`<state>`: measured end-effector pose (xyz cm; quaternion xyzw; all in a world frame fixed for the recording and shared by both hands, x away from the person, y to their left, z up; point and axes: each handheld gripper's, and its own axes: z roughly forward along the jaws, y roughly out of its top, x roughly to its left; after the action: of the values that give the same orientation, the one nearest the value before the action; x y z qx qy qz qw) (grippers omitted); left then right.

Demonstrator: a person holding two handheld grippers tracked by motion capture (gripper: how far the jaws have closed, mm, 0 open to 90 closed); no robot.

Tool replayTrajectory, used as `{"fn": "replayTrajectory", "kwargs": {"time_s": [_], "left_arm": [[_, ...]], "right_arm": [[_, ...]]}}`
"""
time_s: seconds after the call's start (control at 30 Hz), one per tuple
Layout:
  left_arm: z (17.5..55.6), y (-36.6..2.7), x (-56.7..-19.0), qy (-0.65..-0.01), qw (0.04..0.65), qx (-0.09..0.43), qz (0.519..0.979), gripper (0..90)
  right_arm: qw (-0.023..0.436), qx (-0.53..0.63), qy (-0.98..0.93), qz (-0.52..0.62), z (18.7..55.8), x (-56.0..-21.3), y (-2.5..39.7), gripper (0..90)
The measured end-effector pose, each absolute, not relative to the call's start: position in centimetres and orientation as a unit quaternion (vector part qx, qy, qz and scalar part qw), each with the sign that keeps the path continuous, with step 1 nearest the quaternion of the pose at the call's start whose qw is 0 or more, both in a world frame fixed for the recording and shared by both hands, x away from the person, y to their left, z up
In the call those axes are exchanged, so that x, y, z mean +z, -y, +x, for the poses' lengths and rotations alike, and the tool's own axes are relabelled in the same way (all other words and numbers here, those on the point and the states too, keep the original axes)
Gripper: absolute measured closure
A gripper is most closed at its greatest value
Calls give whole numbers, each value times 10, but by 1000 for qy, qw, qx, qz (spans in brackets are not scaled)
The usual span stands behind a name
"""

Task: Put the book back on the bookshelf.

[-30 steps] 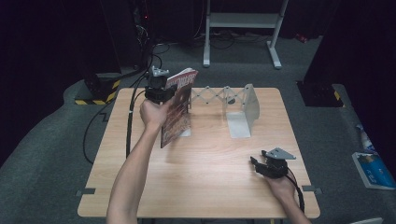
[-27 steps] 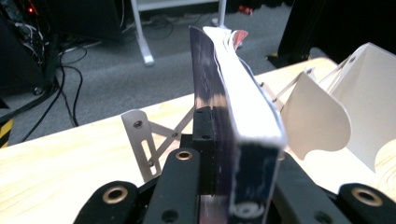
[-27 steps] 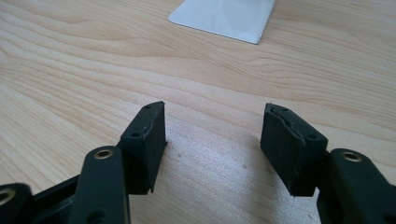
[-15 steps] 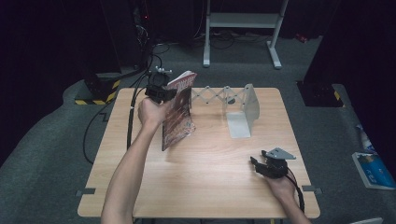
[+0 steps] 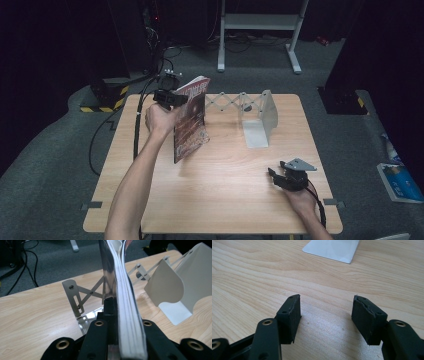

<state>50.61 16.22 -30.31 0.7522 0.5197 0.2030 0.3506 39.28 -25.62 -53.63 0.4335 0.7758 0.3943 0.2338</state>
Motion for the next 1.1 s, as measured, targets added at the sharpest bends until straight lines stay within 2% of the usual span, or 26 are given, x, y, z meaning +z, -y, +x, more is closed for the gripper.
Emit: {"fn": "replayTrajectory", "kwargs": {"time_s": [0.37, 1.1], "left_arm": [[498, -171, -306, -522, 395, 227, 721, 839], [486, -167, -327, -526, 442, 269, 675, 840]], "right_arm": [[233, 394, -776, 434, 393, -536, 256, 403], [234, 394, -775, 435, 393, -536, 256, 403]]}}
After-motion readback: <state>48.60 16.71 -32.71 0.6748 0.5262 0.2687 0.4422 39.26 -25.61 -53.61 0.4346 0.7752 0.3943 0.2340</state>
